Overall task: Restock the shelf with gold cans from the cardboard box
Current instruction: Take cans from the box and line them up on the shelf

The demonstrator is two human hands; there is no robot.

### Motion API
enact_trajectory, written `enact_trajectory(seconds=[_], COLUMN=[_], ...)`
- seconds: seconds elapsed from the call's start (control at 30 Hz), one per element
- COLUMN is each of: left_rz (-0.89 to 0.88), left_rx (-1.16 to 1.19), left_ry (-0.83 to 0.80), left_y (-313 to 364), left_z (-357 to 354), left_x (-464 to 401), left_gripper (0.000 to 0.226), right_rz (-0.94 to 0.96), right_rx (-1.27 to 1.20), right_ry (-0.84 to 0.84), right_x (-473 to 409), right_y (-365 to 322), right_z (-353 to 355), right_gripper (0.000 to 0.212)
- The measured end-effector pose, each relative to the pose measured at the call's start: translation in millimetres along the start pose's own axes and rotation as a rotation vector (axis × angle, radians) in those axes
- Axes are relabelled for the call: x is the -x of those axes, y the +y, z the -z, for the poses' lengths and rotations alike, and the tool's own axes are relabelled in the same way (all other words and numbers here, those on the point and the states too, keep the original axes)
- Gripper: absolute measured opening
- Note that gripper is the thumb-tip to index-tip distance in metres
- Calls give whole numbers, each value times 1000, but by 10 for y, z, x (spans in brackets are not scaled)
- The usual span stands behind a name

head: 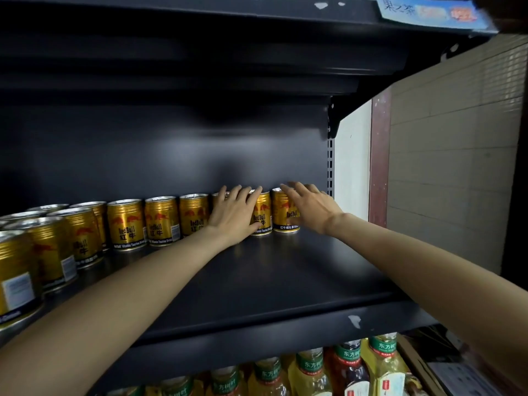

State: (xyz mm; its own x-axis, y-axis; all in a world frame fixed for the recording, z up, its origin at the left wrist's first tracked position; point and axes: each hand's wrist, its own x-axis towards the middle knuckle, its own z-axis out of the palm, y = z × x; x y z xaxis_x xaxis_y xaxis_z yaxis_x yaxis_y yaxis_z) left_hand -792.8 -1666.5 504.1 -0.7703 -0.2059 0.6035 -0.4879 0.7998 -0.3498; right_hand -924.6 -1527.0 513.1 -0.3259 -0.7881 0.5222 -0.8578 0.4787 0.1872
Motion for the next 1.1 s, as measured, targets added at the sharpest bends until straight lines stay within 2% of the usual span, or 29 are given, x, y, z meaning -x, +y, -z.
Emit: enact_trajectory(seconds=[0.13,0.23,0.4,0.5,0.6,0.67,0.73,0.87,1.0,1.1], left_rz=[-33,-59,-94,-31,128,238,318,434,606,663], left_rx=[66,156,401,666,947,1017,1060,1036,848,838], left_ry=[-89,-32,361,569,690,692,584,122,-404,-599], left_y=[24,77,242,453,762,956,1093,1164,1142,1210], left_z=[453,874,1359,1393,1250,1091,931,592,296,187], left_x=[107,417,1226,1721,2259,2629,3027,3886,4795,5493], left_gripper=[64,48,22,17,17,19,19,22,19,23], right_rz=[32,41,9,-18,-10,19,56,33,8,-4], right_rx=[16,-183,-634,-664,-613,-614,-692,-837,-886,-893], right_ry=[128,305,680,817,871,803,627,98,-271,-457], right_x=[239,583,1430,1957,2430,2737,3071,3752,4365,4746], right_y=[-75,-211,-725,-1084,-1370,-1518,-1639,-1842,-2015,-2164], right_z=[293,525,738,687,461,268,54,-388,-797,-1005], right_gripper=[63,45,23,18,15,16,17,22,25,28])
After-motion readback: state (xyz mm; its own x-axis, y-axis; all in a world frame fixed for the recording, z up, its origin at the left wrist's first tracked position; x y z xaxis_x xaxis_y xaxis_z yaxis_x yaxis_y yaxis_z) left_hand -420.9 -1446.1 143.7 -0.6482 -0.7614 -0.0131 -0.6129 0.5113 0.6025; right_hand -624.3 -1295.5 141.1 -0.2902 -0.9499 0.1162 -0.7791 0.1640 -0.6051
